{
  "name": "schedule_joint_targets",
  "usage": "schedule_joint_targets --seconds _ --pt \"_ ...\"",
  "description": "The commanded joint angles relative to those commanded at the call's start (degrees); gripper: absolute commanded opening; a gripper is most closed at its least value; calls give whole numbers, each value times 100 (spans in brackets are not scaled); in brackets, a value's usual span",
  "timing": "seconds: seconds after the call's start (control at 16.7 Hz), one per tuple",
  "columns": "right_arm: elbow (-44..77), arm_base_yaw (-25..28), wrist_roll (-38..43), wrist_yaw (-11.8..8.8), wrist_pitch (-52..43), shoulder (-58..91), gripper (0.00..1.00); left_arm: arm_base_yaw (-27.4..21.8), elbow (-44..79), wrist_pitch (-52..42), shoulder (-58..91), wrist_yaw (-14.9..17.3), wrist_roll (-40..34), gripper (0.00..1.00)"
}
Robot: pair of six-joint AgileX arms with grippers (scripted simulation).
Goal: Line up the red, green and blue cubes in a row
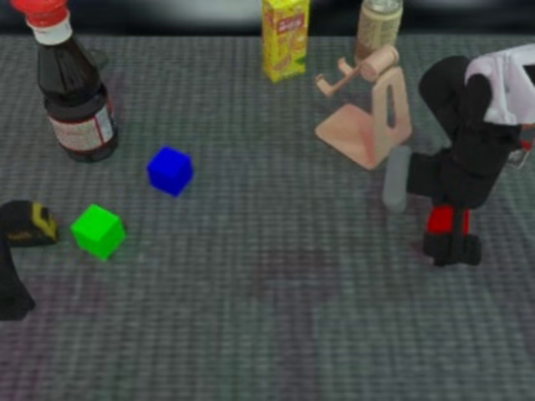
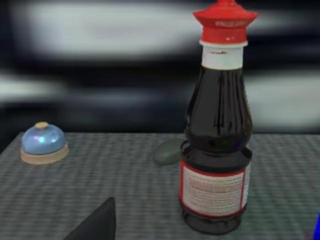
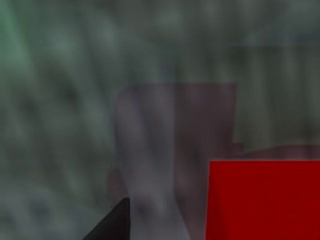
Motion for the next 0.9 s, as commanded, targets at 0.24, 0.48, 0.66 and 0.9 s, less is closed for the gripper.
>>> schedule_joint_targets --seconds 0.24,0.48,0.66,0.9 --pt "0 0 0 0 0 0 25 0 0 0 0 0 0 100" --pt "0 0 0 0 0 0 0 0 0 0 0 0 0 100" --pt "0 0 0 0 0 0 0 0 0 0 0 0 0 100" --pt "0 0 0 0 0 0 0 0 0 0 0 0 0 100"
